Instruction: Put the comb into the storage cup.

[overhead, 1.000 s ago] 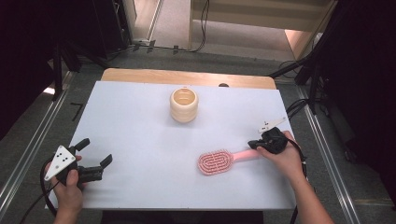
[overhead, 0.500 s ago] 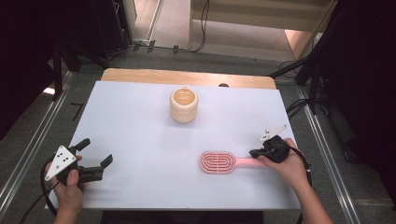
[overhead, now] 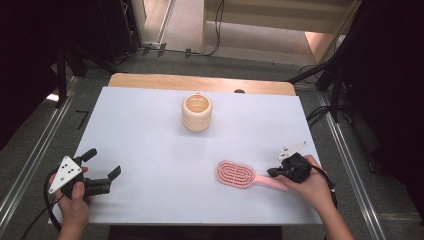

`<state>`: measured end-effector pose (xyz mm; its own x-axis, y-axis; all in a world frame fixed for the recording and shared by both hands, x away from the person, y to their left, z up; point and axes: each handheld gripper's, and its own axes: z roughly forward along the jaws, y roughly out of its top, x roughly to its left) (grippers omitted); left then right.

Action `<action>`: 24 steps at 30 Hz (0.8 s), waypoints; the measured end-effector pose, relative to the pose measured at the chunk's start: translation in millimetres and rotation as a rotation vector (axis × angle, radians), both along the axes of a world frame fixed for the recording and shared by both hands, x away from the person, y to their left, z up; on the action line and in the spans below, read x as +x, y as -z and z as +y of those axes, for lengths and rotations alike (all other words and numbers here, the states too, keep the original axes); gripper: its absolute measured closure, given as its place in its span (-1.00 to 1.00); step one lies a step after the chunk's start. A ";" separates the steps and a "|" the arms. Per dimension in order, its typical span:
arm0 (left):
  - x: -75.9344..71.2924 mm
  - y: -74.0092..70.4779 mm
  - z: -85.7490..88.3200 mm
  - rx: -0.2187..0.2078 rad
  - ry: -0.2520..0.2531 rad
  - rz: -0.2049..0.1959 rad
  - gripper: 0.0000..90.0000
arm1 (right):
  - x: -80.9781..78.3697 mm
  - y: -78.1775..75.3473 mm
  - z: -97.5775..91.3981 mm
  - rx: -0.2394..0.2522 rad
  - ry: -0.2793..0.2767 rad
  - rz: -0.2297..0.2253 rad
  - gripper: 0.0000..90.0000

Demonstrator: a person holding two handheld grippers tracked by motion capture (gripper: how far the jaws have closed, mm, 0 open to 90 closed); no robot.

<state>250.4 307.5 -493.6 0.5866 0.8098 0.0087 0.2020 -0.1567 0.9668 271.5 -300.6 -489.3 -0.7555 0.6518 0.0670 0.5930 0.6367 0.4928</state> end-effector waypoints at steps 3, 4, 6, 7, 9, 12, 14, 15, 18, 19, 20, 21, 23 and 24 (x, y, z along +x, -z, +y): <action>0.0 0.1 0.1 -0.001 0.001 -0.001 -1.00 | 0.0 -3.2 -1.8 0.016 0.030 -0.012 0.83; 0.0 0.1 0.1 -0.001 0.001 -0.001 -1.00 | 0.5 -6.0 -3.0 0.031 0.040 -0.021 0.79; 0.0 0.1 0.0 -0.002 0.001 -0.001 -1.00 | 1.4 -9.4 -3.3 0.042 0.044 -0.029 0.69; 0.0 0.1 -0.1 -0.001 0.001 -0.001 -1.00 | 1.9 -11.2 -2.5 0.040 0.044 -0.028 0.61; 0.1 0.1 -0.1 0.001 0.002 -0.001 -1.00 | 3.4 -13.8 0.6 0.040 0.046 -0.009 0.35; 0.0 0.1 -0.2 0.004 0.001 -0.001 -1.00 | 6.2 -18.5 8.3 0.050 0.057 -0.008 -0.29; -0.1 0.1 -0.2 0.006 0.002 -0.001 -1.00 | 6.5 -20.4 12.0 0.053 0.059 -0.014 -0.54; -0.1 0.1 -0.2 0.006 0.002 -0.001 -1.00 | 6.5 -21.0 13.7 0.052 0.054 -0.012 -0.68; -0.2 0.1 -0.3 0.005 0.002 -0.001 -1.00 | 6.6 -21.6 17.1 0.049 0.048 -0.008 -0.80; -0.2 0.1 -0.3 0.005 0.002 -0.001 -1.00 | 5.8 -21.4 19.6 0.035 0.049 -0.016 -0.85; -0.2 0.1 -0.3 0.005 0.002 -0.001 -1.00 | 5.6 -20.4 22.6 0.020 0.034 -0.014 -0.85; -0.1 0.2 -0.3 0.004 0.002 -0.001 -1.00 | 5.7 -19.8 24.0 0.009 0.019 -0.005 -0.85; -0.1 0.1 -0.2 0.006 0.002 0.000 -1.00 | 5.8 -19.1 25.4 0.005 0.004 0.002 -0.85; 0.0 0.1 -0.2 0.006 0.002 -0.001 -1.00 | 6.1 -17.5 28.0 -0.006 -0.019 0.027 -0.85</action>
